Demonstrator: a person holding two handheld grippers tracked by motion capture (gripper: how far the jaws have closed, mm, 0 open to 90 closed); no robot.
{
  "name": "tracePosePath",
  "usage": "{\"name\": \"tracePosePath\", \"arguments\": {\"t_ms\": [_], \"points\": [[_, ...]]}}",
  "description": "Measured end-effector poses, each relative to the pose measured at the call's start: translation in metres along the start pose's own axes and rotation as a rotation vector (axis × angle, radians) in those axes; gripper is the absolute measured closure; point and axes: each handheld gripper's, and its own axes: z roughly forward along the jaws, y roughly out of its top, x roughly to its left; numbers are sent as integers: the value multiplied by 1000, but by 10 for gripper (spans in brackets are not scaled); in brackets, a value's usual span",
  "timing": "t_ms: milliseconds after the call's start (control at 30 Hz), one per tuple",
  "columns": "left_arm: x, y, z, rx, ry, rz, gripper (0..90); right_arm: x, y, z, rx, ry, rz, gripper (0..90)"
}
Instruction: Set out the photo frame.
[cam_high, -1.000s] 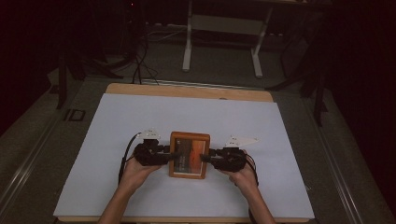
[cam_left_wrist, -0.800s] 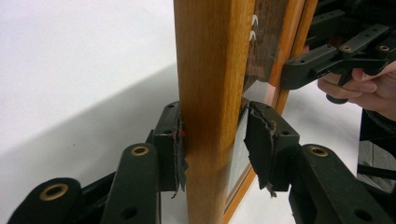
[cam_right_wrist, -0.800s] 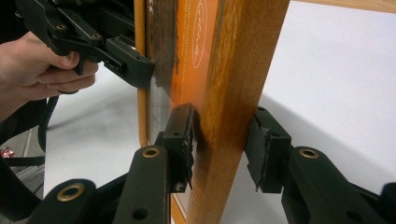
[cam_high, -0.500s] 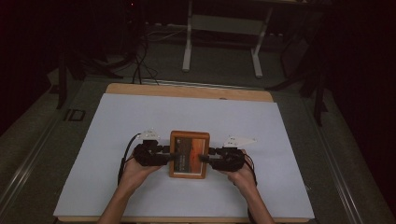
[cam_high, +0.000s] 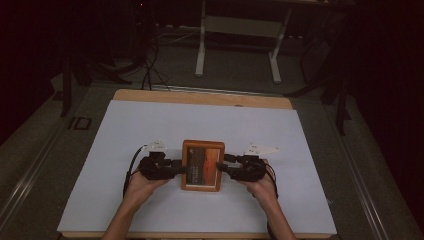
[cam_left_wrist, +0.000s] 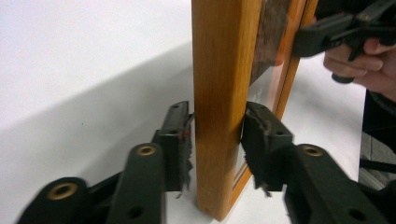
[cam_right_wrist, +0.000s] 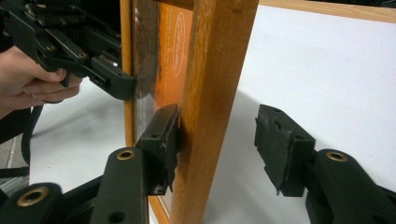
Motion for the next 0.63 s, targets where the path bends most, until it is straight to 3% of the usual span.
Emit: {"name": "tracePosePath", "arguments": {"t_ms": [267,467,567,633], "points": [[-1,-3,-3,7,3,-10,673,1,1,0,14,4,-15,498],[4,-8,-16,-20,-14,-33,547,1,6,-14,14,10,-36,472],[9,-12,-28,-48,16,-44,500,-1,8,-27,13,-3,-45,456],[13,-15,-35,-58,80,-56,466,-5,8,-35,22,-27,-45,438]]}}
